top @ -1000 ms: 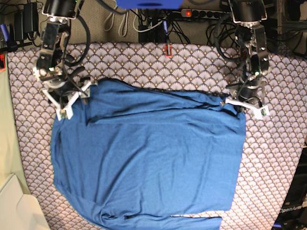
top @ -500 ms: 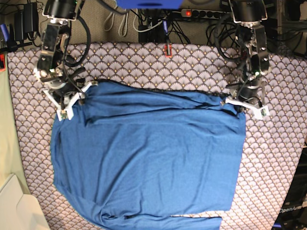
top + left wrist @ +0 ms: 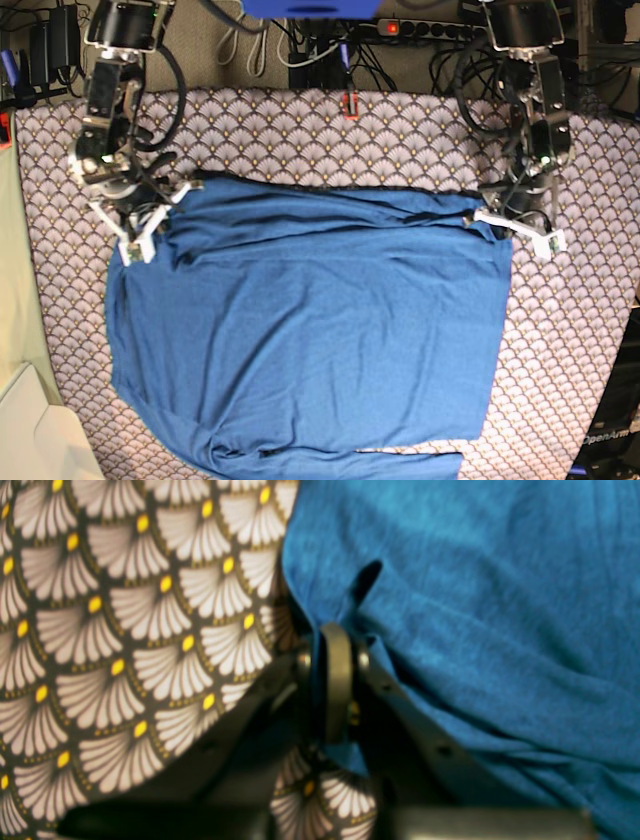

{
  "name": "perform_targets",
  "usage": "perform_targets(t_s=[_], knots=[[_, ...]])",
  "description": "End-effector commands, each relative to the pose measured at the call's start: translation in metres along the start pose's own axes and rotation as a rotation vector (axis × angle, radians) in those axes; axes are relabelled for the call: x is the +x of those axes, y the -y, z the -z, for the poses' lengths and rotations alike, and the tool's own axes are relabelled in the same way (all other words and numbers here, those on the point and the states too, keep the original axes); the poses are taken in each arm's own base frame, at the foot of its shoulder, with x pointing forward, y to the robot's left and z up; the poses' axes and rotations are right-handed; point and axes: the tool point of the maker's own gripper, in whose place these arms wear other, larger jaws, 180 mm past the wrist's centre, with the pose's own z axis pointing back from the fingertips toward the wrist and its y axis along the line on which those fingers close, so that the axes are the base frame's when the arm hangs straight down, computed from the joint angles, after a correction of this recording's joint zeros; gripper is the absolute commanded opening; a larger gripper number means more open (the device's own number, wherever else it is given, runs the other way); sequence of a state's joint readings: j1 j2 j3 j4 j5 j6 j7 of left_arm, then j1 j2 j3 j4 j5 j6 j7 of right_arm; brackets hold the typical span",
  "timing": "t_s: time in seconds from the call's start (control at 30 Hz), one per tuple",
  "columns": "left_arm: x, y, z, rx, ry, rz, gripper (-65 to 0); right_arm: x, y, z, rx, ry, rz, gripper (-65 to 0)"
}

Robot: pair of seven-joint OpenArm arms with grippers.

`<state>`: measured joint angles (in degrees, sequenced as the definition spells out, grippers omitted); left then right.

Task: Fold the T-shirt properly
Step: 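Drag the held shirt edge further toward the hem with both grippers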

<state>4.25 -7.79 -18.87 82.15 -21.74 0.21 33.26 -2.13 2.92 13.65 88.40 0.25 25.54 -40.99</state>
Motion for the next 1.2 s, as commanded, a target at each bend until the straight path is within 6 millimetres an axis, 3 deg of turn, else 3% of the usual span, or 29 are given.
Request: perform_targets(t_s=[0.0,0.13,0.43,0.6,0.8,1.0,1.17], knots=[[0.017,0.002,-0.002,-0.009,0.047,0.010,-64.7,0.024,0.005,-0.005,-0.014,0.069,-0.015,-65.0],[0.018,0.002,-0.004,-0.010,0.051,0.013,-64.7,0.038,-0.006,-0.010,0.002,0.103,-0.052,-65.0],[0.043,0.014,-0.015,-0.036,0.123,0.030,-64.7,0.050,-0.020,-0.010,0.029,0.130,-0.088,-65.0],[0.047,0.015,-0.014,-0.038,0.129,0.030,-64.7,0.062,-0.009,-0.011,0.008,0.148,-0.108,-65.0],[0.066,0.017,-0.011,-0.042,0.161,0.035,-64.7,0.081,0.005,-0.014,-0.021,0.180,-0.134,-65.0],[0.081,0.023,-0.009,-0.052,0.190,0.033,-64.7,0.089,0.008,-0.015,-0.027,0.194,-0.139,-65.0],[0.080,0.020,-0.001,-0.044,0.176,0.023,-64.7,0.096,0.010,-0.010,-0.027,0.195,-0.133,-65.0]])
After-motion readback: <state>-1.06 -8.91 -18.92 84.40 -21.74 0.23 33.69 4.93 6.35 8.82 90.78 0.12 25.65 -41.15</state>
